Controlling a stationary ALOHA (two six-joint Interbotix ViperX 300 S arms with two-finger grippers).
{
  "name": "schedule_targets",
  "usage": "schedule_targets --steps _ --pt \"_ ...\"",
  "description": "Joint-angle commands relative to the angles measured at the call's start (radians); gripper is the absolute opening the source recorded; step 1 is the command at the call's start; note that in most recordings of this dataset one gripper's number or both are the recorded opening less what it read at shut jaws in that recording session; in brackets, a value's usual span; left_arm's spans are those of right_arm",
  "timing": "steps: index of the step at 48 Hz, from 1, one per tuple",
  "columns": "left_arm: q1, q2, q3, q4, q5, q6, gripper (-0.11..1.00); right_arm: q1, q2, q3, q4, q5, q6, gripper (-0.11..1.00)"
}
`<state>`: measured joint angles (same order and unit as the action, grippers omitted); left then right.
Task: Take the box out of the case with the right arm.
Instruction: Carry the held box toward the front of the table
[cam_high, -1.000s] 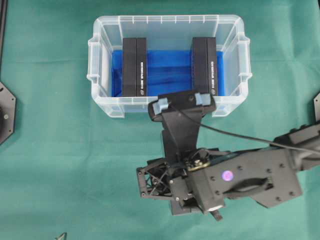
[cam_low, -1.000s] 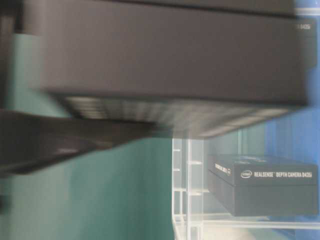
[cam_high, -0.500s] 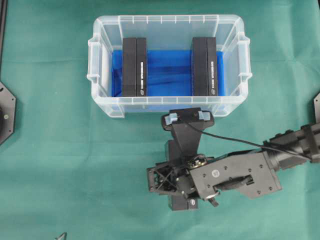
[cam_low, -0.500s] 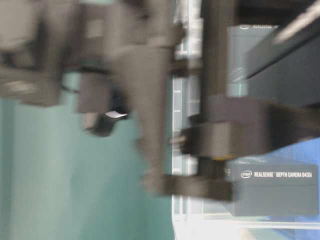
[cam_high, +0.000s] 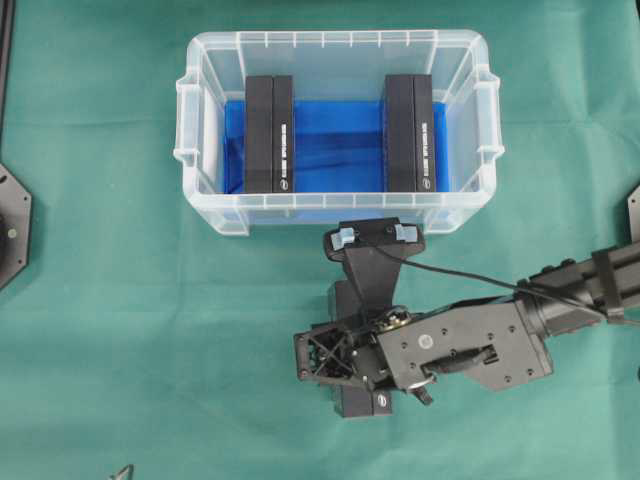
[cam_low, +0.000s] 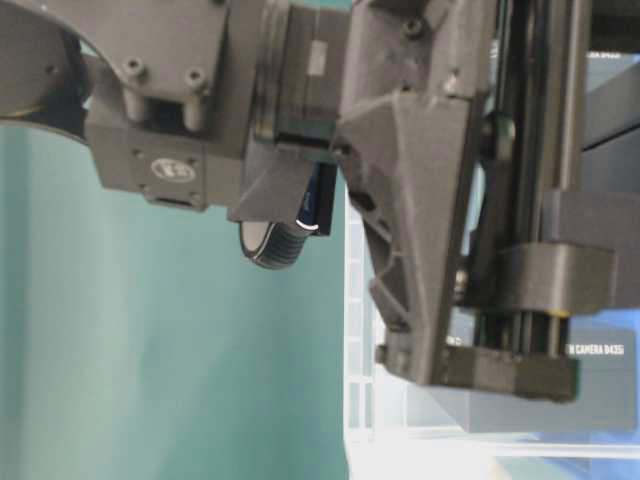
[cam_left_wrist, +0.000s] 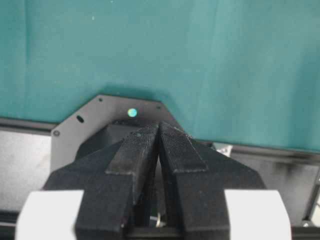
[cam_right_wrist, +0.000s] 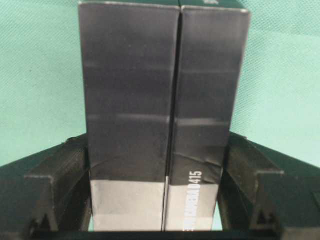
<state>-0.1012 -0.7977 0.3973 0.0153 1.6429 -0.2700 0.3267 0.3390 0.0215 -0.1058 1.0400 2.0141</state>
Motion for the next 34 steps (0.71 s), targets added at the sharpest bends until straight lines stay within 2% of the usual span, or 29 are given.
schedule_targets --steps 1,9,14,17,34 --pt "-0.003 0.005 -0.017 0.003 -0.006 -0.002 0.0 0.0 -0.029 -0.009 -0.002 -0.003 -0.003 0.66" --pt "-0.003 0.005 -0.015 0.002 -0.006 -0.002 0.0 0.0 -0.029 -0.011 -0.003 -0.003 0.0 0.68" --pt "-0.003 0.005 -0.017 0.003 -0.006 -0.002 0.0 0.0 -0.029 -0.011 -0.009 -0.008 0.003 0.87" --pt "-0.003 0.005 -0.017 0.003 -0.006 -0.002 0.0 0.0 -0.029 -0.014 -0.015 -0.008 0.005 0.93" --pt "-0.003 0.005 -0.017 0.002 -0.006 -0.002 0.0 -0.002 -0.031 -0.018 -0.02 -0.002 0.006 0.92"
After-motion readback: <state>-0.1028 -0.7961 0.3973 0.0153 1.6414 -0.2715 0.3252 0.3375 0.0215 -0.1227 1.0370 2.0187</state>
